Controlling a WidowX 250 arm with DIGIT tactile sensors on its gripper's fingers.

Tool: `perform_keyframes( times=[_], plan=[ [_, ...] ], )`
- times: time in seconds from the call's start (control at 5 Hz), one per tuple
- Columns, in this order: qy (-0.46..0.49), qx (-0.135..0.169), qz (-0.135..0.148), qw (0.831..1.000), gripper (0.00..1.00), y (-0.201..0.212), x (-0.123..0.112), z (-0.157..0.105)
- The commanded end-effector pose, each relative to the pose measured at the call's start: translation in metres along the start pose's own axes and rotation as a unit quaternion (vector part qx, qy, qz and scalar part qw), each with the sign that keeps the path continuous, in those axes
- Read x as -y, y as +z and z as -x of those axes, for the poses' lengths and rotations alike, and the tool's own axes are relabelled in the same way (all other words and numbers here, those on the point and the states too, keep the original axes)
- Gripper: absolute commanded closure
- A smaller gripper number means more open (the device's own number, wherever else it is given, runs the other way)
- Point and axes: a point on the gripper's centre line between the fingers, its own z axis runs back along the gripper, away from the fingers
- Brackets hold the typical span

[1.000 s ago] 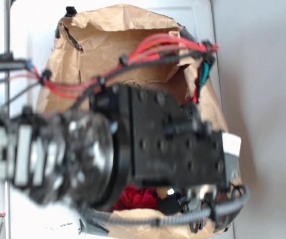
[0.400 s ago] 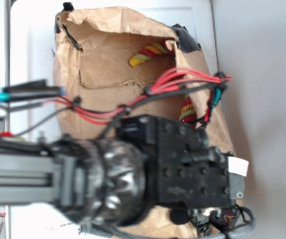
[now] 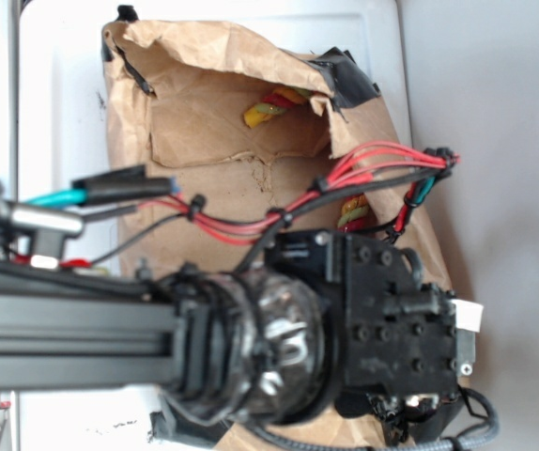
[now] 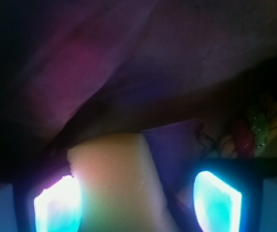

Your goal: Grab the green sponge.

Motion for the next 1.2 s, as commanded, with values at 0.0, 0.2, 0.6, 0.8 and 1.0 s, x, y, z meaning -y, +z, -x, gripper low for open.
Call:
perform_keyframes(
  times=[0.0, 0.2, 0.6, 0.8, 1.0],
  plan=[
    [-0.006, -0.007, 0.002, 1.000, 0.00, -0.006, 0.016, -0.002],
    [0.005, -0.009, -0.013, 1.000, 1.00, -0.010, 0.011, -0.002],
    [0.012, 0.003, -0.010, 1.000, 1.00, 0.007, 0.005, -0.005],
    [0.041, 0.031, 0.010, 0.999, 1.00, 0.039, -0.007, -0.009],
    [0.090, 0.054, 0.024, 0.994, 1.00, 0.069, -0.025, -0.012]
  ],
)
